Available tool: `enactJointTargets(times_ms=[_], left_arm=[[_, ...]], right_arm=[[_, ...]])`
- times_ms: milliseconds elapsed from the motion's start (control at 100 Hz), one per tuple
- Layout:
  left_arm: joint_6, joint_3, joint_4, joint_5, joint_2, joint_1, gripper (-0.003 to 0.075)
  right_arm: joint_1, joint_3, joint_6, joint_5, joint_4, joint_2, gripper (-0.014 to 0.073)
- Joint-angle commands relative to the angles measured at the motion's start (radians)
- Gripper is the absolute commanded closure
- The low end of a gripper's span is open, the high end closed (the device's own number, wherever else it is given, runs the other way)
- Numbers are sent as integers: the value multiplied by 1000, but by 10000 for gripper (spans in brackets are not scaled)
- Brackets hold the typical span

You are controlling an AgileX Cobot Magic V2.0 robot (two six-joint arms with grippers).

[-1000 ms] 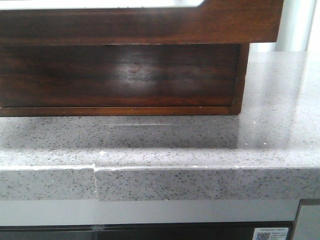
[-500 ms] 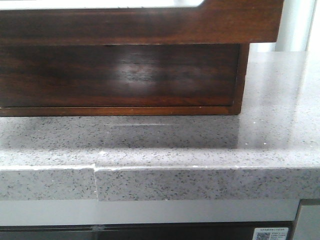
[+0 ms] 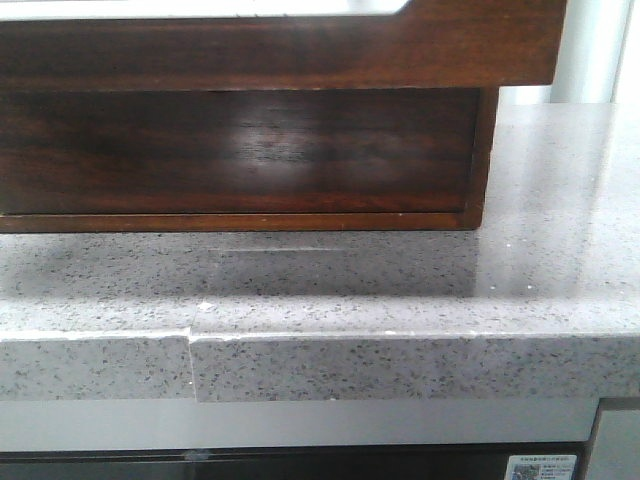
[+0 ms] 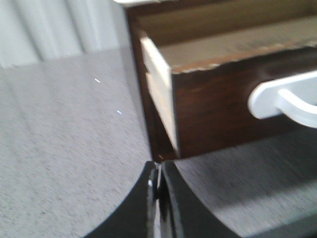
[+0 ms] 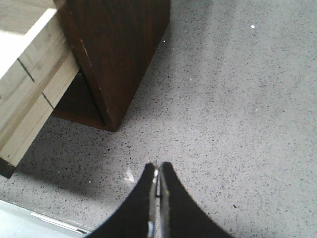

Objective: Put scissors in drawer with both arms

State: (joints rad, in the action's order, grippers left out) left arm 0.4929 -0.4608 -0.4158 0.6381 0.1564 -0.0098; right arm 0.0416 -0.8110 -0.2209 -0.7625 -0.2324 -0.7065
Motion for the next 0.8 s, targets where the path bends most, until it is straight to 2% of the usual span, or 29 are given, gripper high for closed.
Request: enactJointTargets(times_ms=[0, 90, 140, 240, 310, 420, 510, 570, 790], left_arm=[[-26, 59, -7, -203, -30, 4, 741], [-106, 164, 37, -327, -75, 4, 741], [-216, 223, 107, -384, -106, 1, 741], [-436, 301, 285, -435, -143, 1, 741], [-518, 352, 362, -467, -162, 1, 741], [-548, 429, 397, -563, -193, 1, 741], [-548, 497, 397, -705, -193, 1, 741], [-548, 483, 395, -653, -193, 1, 741], [-548, 489, 395, -653, -191, -1, 741]], right_arm=[[-8, -24, -9, 71, -13, 3, 662], [-8, -24, -9, 71, -13, 3, 662], [-8, -24, -9, 71, -13, 3, 662], [-8, -24, -9, 71, -13, 3, 662], [-8, -24, -9, 71, -13, 3, 662], [-8, -24, -9, 71, -13, 3, 662], [-8, -24, -9, 71, -13, 3, 662], [-8, -24, -9, 71, -13, 3, 662], [-8, -24, -9, 71, -13, 3, 662]])
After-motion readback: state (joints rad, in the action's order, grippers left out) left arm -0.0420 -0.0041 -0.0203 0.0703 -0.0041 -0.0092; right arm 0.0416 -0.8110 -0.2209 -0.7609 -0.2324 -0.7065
